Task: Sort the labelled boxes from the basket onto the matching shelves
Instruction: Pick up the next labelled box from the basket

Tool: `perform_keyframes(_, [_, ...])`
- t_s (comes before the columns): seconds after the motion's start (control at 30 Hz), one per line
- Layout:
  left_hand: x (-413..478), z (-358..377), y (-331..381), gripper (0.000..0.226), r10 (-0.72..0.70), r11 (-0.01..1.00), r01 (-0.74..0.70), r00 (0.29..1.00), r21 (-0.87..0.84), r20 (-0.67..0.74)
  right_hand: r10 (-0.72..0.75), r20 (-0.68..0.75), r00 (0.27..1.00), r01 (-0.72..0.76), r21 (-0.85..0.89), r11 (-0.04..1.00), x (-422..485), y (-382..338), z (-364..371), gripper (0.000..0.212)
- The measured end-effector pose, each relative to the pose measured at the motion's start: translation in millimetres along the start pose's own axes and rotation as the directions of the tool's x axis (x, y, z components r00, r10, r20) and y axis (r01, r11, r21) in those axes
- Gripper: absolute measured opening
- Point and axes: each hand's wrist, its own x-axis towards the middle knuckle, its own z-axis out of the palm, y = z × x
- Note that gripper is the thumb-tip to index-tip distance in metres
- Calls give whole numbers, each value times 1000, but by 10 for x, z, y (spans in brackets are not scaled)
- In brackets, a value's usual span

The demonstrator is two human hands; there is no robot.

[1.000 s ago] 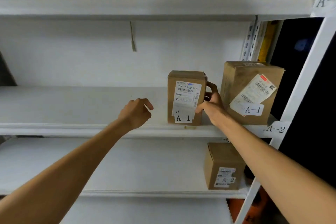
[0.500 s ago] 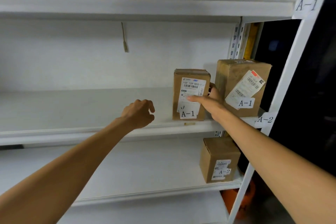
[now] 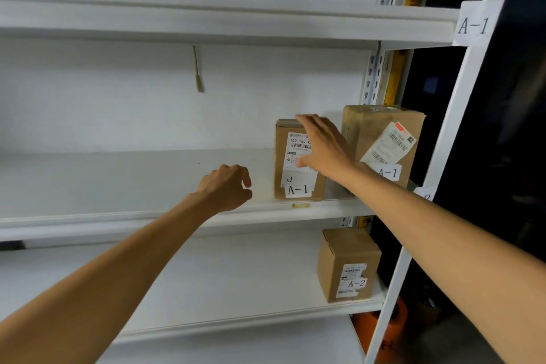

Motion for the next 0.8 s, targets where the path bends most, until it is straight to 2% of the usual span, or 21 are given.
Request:
perform_keyframes(0.17, [-34,-4,-19,25,-52,998,52,999,-28,7,-80,5,997,79,-140,987,45,72,-32,85])
perform_keyframes(0.43, [-51,43,52,20,-100,994,102,995,-50,24,-139,54,989,145,-127,981,27,232,-3,88])
perform_keyframes(0.57, [-85,46,132,23,-155,986,155,988,-67,3,-297,-9,955,290,-188,938,-56,129,80,88])
perform_keyframes(0.7, [-239,117,57,22,-247,966,243,968,-90,-35,-499,-34,866,496,-72,865,-219,-180,273,69])
perform_keyframes(0.8, [-522,106,-170,19,-341,939,341,940,-40,-16,-533,48,845,522,144,841,-343,-562,447,60])
